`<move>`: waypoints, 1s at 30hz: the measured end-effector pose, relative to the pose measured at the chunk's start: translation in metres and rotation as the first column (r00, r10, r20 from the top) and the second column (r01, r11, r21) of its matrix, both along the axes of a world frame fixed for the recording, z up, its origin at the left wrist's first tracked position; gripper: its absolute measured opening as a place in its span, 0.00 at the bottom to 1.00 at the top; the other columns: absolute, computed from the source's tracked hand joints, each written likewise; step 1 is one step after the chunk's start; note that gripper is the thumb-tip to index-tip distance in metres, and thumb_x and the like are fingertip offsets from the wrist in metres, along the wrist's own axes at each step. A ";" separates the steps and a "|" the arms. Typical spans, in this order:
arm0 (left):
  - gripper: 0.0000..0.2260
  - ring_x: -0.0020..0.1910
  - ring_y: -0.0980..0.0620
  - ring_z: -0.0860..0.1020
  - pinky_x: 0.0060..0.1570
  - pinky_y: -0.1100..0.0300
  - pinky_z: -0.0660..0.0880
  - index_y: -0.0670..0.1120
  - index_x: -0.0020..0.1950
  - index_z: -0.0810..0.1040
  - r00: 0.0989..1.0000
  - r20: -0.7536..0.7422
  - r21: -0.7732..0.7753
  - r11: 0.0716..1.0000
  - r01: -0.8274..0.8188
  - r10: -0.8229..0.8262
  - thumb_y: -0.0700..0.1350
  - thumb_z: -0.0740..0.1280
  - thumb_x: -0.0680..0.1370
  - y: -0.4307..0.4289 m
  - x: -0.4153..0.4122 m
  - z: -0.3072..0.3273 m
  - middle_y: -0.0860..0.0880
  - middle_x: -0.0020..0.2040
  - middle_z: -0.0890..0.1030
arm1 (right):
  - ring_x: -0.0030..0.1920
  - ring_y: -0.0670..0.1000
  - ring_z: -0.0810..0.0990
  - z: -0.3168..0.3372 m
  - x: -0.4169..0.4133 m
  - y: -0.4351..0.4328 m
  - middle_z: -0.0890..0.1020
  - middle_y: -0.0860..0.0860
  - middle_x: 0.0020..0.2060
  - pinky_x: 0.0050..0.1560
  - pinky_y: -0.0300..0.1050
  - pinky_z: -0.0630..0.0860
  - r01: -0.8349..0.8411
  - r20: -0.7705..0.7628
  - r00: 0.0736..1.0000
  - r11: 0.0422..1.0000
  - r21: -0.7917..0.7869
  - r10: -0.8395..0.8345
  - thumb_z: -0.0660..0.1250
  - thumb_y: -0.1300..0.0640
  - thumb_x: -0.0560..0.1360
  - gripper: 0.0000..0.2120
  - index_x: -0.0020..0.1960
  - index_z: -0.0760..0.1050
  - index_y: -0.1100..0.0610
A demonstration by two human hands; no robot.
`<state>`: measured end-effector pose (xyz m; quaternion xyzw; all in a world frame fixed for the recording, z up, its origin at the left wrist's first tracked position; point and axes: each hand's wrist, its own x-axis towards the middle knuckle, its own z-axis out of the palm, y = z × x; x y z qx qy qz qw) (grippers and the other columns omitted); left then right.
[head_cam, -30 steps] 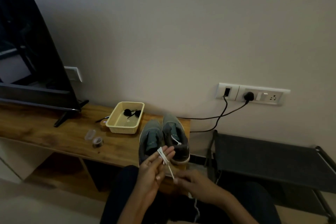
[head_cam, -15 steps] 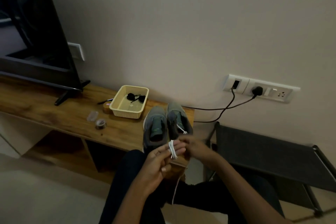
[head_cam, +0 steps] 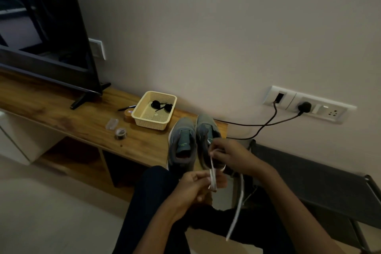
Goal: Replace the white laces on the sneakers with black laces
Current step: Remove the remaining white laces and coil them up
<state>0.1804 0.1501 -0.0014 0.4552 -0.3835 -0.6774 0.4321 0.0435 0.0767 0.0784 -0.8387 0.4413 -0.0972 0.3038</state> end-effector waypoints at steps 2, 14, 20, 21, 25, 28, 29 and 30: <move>0.13 0.42 0.53 0.83 0.23 0.71 0.67 0.37 0.60 0.76 0.983 -0.180 0.040 0.999 -0.037 0.044 0.34 0.56 0.81 0.001 0.003 0.009 0.44 0.49 0.84 | 0.39 0.45 0.76 -0.014 -0.002 -0.008 0.78 0.48 0.38 0.43 0.45 0.74 0.071 0.094 0.992 0.993 0.100 -0.080 0.63 0.61 0.78 0.07 0.44 0.76 0.53; 0.13 0.44 0.58 0.83 0.42 0.65 0.78 0.37 0.61 0.76 0.970 0.064 -0.047 0.972 -0.230 0.233 0.33 0.57 0.80 -0.009 0.003 -0.014 0.47 0.48 0.84 | 0.39 0.35 0.74 -0.028 -0.019 0.056 0.76 0.43 0.36 0.40 0.30 0.69 -0.027 -0.009 1.000 0.994 0.104 0.028 0.62 0.60 0.79 0.07 0.50 0.79 0.56; 0.11 0.32 0.61 0.77 0.25 0.71 0.64 0.46 0.52 0.78 0.994 0.094 -0.034 0.998 0.050 -0.047 0.36 0.57 0.81 0.004 -0.001 0.004 0.54 0.38 0.84 | 0.41 0.43 0.78 -0.017 -0.011 0.005 0.79 0.44 0.40 0.43 0.37 0.74 0.020 0.078 0.997 0.999 -0.040 -0.017 0.66 0.62 0.76 0.05 0.47 0.81 0.55; 0.11 0.36 0.59 0.79 0.24 0.71 0.64 0.44 0.54 0.78 0.999 0.032 -0.014 1.000 0.021 -0.020 0.36 0.57 0.81 0.003 0.001 0.004 0.52 0.42 0.85 | 0.40 0.43 0.78 -0.026 -0.011 0.001 0.80 0.45 0.39 0.41 0.36 0.74 0.048 0.137 0.989 0.999 0.012 -0.049 0.66 0.63 0.76 0.06 0.46 0.81 0.55; 0.13 0.50 0.53 0.83 0.21 0.72 0.64 0.38 0.59 0.76 0.961 -0.235 0.077 0.988 -0.131 0.146 0.34 0.54 0.81 -0.002 0.007 0.004 0.43 0.54 0.83 | 0.29 0.37 0.75 -0.064 -0.007 0.027 0.79 0.40 0.27 0.33 0.30 0.68 0.166 0.222 0.955 0.976 0.144 -0.195 0.62 0.68 0.77 0.16 0.39 0.77 0.50; 0.12 0.50 0.52 0.83 0.22 0.71 0.67 0.38 0.59 0.76 0.924 -0.284 0.095 0.966 -0.240 0.257 0.33 0.55 0.81 -0.003 0.007 0.003 0.42 0.53 0.83 | 0.29 0.36 0.73 -0.074 -0.002 0.055 0.78 0.39 0.26 0.34 0.30 0.66 0.177 0.138 0.968 0.962 0.207 -0.208 0.61 0.65 0.79 0.14 0.40 0.79 0.52; 0.12 0.51 0.51 0.83 0.24 0.71 0.68 0.38 0.59 0.76 0.920 -0.259 0.091 0.956 -0.280 0.294 0.33 0.55 0.81 -0.004 0.007 -0.001 0.43 0.52 0.84 | 0.29 0.37 0.73 -0.073 -0.001 0.061 0.77 0.41 0.26 0.35 0.31 0.66 0.167 0.101 0.976 0.961 0.219 -0.193 0.61 0.63 0.79 0.12 0.43 0.80 0.54; 0.12 0.52 0.51 0.82 0.26 0.70 0.70 0.39 0.59 0.76 0.921 -0.231 0.079 0.949 -0.305 0.315 0.34 0.55 0.81 -0.006 0.007 -0.004 0.44 0.52 0.84 | 0.30 0.38 0.74 -0.071 -0.002 0.064 0.76 0.43 0.27 0.35 0.33 0.68 0.150 0.059 0.985 0.969 0.199 -0.164 0.61 0.61 0.79 0.11 0.43 0.80 0.55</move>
